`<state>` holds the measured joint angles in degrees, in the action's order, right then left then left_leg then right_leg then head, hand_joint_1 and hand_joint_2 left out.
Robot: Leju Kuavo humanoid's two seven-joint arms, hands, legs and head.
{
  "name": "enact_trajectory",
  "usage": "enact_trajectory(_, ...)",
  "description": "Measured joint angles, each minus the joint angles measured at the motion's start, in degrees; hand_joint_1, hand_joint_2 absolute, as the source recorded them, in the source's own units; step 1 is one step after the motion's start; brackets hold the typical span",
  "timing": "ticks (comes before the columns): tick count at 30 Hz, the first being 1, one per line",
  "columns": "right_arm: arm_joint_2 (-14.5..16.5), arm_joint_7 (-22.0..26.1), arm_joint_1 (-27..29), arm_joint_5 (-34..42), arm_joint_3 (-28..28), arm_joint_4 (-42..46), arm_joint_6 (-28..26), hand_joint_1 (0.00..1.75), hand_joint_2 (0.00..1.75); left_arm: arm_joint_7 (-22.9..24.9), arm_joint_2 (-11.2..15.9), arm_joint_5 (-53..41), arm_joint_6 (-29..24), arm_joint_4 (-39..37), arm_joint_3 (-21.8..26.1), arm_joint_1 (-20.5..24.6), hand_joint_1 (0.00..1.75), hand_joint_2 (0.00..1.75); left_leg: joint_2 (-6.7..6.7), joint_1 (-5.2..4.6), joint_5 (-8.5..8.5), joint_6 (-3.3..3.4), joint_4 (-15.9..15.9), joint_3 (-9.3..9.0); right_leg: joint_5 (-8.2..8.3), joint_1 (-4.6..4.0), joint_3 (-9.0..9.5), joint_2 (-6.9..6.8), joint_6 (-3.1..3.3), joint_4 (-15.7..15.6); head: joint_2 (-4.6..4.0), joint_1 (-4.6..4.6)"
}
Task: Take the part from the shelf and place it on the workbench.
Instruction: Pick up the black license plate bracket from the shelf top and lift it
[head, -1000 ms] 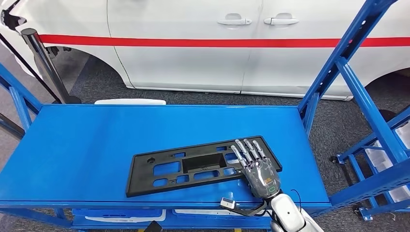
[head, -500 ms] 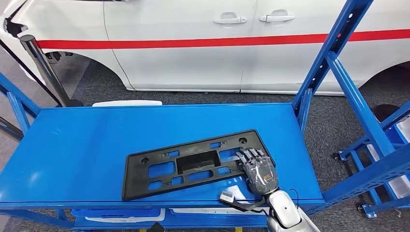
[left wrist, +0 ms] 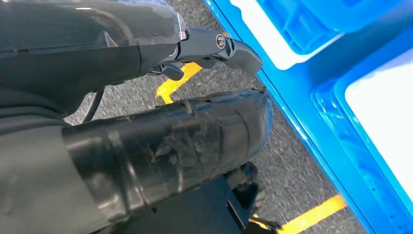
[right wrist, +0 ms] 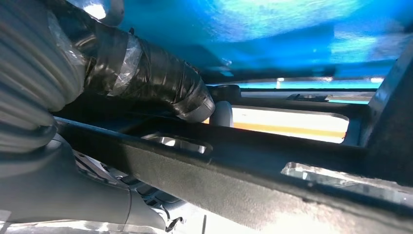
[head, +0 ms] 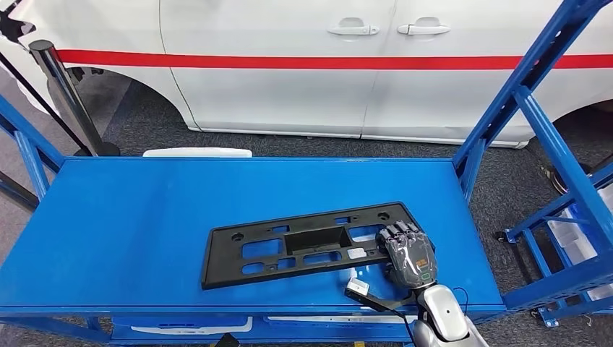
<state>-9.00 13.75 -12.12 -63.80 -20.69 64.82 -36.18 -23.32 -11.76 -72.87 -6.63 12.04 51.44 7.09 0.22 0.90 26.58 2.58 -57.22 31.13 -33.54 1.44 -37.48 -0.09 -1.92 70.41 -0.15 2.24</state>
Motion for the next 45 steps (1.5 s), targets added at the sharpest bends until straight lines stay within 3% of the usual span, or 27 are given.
enact_trajectory(1,-0.09,0.11,0.42,0.11,0.32,0.39,0.02,1.75,1.75,0.0,0.0,0.04,-0.02,0.0,0.01,-0.05,0.0,0.0,0.01,-0.13,0.07,0.11,-0.03,-0.02,-0.84,-0.07,-1.71,0.0,0.0,3.16,0.0,-0.01)
enact_trajectory(2,-0.16,0.16,0.78,0.15,0.58,0.75,0.03,1.75,1.75,0.0,0.0,0.07,-0.02,0.0,0.01,-0.09,0.0,0.0,-0.01,-0.25,0.17,0.19,-0.07,-0.09,-0.53,-0.13,-2.57,0.0,0.07,4.42,0.0,-0.01)
enact_trajectory(3,-0.21,0.17,1.06,0.17,0.77,1.1,0.03,1.75,1.75,0.0,0.0,0.08,-0.02,0.0,0.01,-0.12,0.0,0.0,-0.05,-0.33,0.31,0.22,-0.13,-0.23,0.97,-0.18,-2.28,0.01,0.25,3.28,0.0,-0.01)
enact_trajectory(5,-0.33,0.23,1.35,0.19,1.03,1.76,0.03,1.75,1.75,0.0,-0.03,0.1,-0.02,-0.01,0.01,-0.12,0.0,0.0,-0.13,-0.39,0.69,0.04,-0.28,-0.57,5.39,-0.34,0.71,0.02,0.85,-4.06,0.0,0.01)
enact_trajectory(6,-0.38,0.29,1.4,0.22,1.12,2.01,0.03,1.75,1.75,0.0,-0.06,0.1,-0.02,-0.01,0.01,-0.11,0.0,0.0,-0.16,-0.48,0.9,-0.17,-0.41,-0.64,6.83,-0.52,2.3,0.03,1.13,-7.76,0.0,0.01)
enact_trajectory(8,-0.42,0.71,1.6,0.52,1.36,2.67,-0.22,1.75,1.75,-0.01,-0.12,0.14,-0.07,-0.02,0.01,-0.05,0.0,0.0,-0.18,-0.64,1.2,-0.69,-0.54,-0.57,7.49,-0.87,3.68,0.05,1.47,-11.26,0.0,-0.02)
enact_trajectory(12,-0.35,2.3,2.86,2.55,2.09,5.43,-1.26,1.75,1.75,-0.04,-0.14,0.37,-0.34,-0.02,0.01,-0.04,0.0,0.0,-0.22,-0.53,2.06,-1.92,-1.09,-0.45,7.41,-0.79,4.04,-0.05,2.31,-11.9,0.0,-0.07)
enact_trajectory(14,-0.12,3.12,4.16,3.89,2.49,7.93,-1.69,1.75,1.75,-0.12,-0.13,0.58,-0.56,-0.02,0.01,-0.09,0.0,0.0,-0.24,-0.35,4.77,-2.52,-5.41,1.52,7.46,-0.52,4.31,-0.29,2.85,-12.23,0.0,-0.14)
enact_trajectory(16,0.46,3.51,5.8,4.15,2.77,11.05,-2.08,1.75,1.75,-0.47,-0.13,0.91,-0.76,-0.02,0.03,-0.28,0.0,0.0,-0.22,-0.23,8.04,-2.96,-12.91,5.24,7.3,-0.61,4.31,-0.43,3.18,-12.18,0.0,-0.16)
enact_trajectory(17,0.94,3.7,6.79,3.72,2.82,13.03,-2.33,1.75,1.75,-0.71,-0.13,1.13,-0.87,-0.02,0.06,-0.43,0.0,0.0,-0.22,-0.2,8.63,-3.1,-15.6,6.71,7.18,-0.65,4.33,-0.44,3.27,-12.1,0.0,-0.15)
enact_trajectory(18,1.58,3.96,7.88,2.88,2.79,15.31,-2.57,1.75,1.75,-0.96,-0.12,1.39,-1.01,-0.02,0.09,-0.59,0.0,0.0,-0.21,-0.2,8.07,-3.15,-16.34,7.32,7.02,-0.67,4.41,-0.39,3.31,-11.99,0.0,-0.16)
enact_trajectory(19,2.41,4.26,9.03,1.74,2.68,17.85,-2.77,1.75,1.75,-1.12,-0.11,1.65,-1.17,-0.02,0.14,-0.71,0.0,0.0,-0.21,-0.2,6.38,-3.1,-14.75,6.82,6.81,-0.68,4.56,-0.32,3.3,-11.86,0.0,-0.16)
enact_trajectory(21,4.4,4.8,11.25,-0.84,2.19,22.74,-2.97,1.75,1.75,-1.2,-0.09,2.1,-1.56,-0.02,0.26,-0.84,0.0,0.0,-0.21,-0.27,1.98,-2.68,-7.46,3.76,6.33,-0.74,5.02,-0.23,3.11,-11.67,0.0,-0.15)
enact_trajectory(22,5.45,5.01,12.25,-2.05,1.88,24.96,-3.06,1.75,1.75,-1.2,-0.08,2.28,-1.77,-0.02,0.37,-0.88,0.0,0.0,-0.22,-0.39,0.63,-2.39,-4.14,2.29,6.14,-0.84,5.16,-0.22,2.95,-11.58,0.0,-0.15)
enact_trajectory(23,6.48,5.2,13.19,-3.12,1.58,26.92,-3.16,1.75,1.75,-1.2,-0.08,2.43,-1.93,-0.02,0.46,-0.9,0.0,0.0,-0.23,-0.52,0.09,-2.11,-2.12,1.44,6.04,-0.93,5.17,-0.23,2.75,-11.53,0.0,-0.14)
enact_trajectory(26,9.46,6.21,15.73,-5.75,1.09,31.74,-3.33,1.75,1.75,-1.32,-0.08,2.76,-2.09,-0.02,0.76,-1.18,0.0,0.0,-0.28,-0.61,0.2,-1.36,-0.83,1.05,5.89,-0.99,5.04,-0.33,2.03,-11.51,0.0,-0.13)
enact_trajectory(28,11.34,7.23,17.13,-7.73,1.04,34.33,-3.36,1.75,1.75,-1.66,-0.08,3.06,-1.93,-0.02,1.03,-1.48,0.0,0.0,-0.21,-0.35,-0.08,-0.68,-0.15,0.67,4.54,-0.96,4.44,-0.25,1.57,-9.82,0.0,-0.08)
enact_trajectory(31,13.43,8.14,18.88,-10.74,1.03,36.9,-3.4,1.75,1.75,-2.11,-0.1,3.39,-1.38,-0.02,1.43,-1.56,0.0,0.0,-0.11,-0.31,-0.16,0.01,0.15,0.47,-0.38,-0.81,-0.23,-0.09,1.26,0.04,0.0,-0.02)
enact_trajectory(32,13.91,8.2,19.42,-11.52,1.03,37.44,-3.4,1.75,1.75,-2.18,-0.09,3.46,-1.22,-0.02,1.53,-1.62,0.0,0.0,-0.12,-0.33,-0.11,0.04,0.11,0.46,-1.31,-0.72,-1.87,-0.09,1.17,3.2,0.0,-0.02)
enact_trajectory(33,14.3,8.22,19.86,-12.12,1.02,37.88,-3.4,1.75,1.75,-2.22,-0.09,3.52,-1.1,-0.02,1.6,-1.69,0.0,0.0,-0.14,-0.34,-0.05,0.03,0.06,0.44,-1.2,-0.63,-2.71,-0.09,1.11,4.61,0.0,-0.02)
enact_trajectory(34,14.57,8.22,20.16,-12.62,1.02,38.23,-3.4,1.75,1.75,-2.22,-0.08,3.53,-1.04,-0.02,1.64,-1.76,0.0,0.0,-0.19,-0.32,0.02,-0.04,-0.02,0.39,0.01,-0.52,-2.47,-0.09,1.07,3.79,0.0,-0.01)
enact_trajectory(36,15.03,7.93,20.51,-13.9,0.93,38.94,-3.4,1.75,1.75,-2.24,-0.09,3.53,-0.98,-0.02,1.67,-1.82,0.0,0.0,-0.33,-0.26,0.33,-0.42,-0.38,0.3,3.88,-0.29,0.7,-0.1,1.11,-3.21,0.0,-0.01)
enact_trajectory(38,15.48,6.93,20.76,-15.81,0.48,39.68,-3.4,1.75,1.75,-2.37,-0.1,3.6,-0.81,-0.02,1.74,-1.82,0.0,0.0,-0.44,-0.44,0.79,-1.1,-1.02,0.48,5.88,-0.37,3.37,-0.04,1.35,-9.17,0.0,-0.03)
enact_trajectory(42,15.8,3.72,21.11,-18.85,-1.32,40.31,-3.4,1.75,1.75,-3.7,-0.09,3.99,0.35,-0.02,2.09,-1.86,0.0,1.75,-0.43,-0.39,1.25,-2.39,-1.36,0.63,6.06,-0.65,3.83,0.13,2.54,-10.49,0.0,-0.08)
enact_trajectory(43,15.8,2.97,21.08,-19.15,-1.81,40.32,-3.4,1.75,1.75,-4.08,-0.09,4.07,0.6,-0.02,2.18,-1.86,0.0,1.75,-0.42,-0.3,1.95,-2.69,-2.2,0.93,6.16,-0.58,3.95,0.09,2.9,-10.66,0.0,-0.09)
enact_trajectory(45,15.74,1.8,20.93,-19.27,-2.56,40.34,-3.4,1.75,1.75,-4.54,-0.09,4.1,0.82,-0.02,2.32,-1.93,0.0,1.75,-0.4,-0.22,5.16,-3.12,-7.45,3.21,6.27,-0.57,4.07,-0.04,3.4,-10.88,0.0,-0.1)
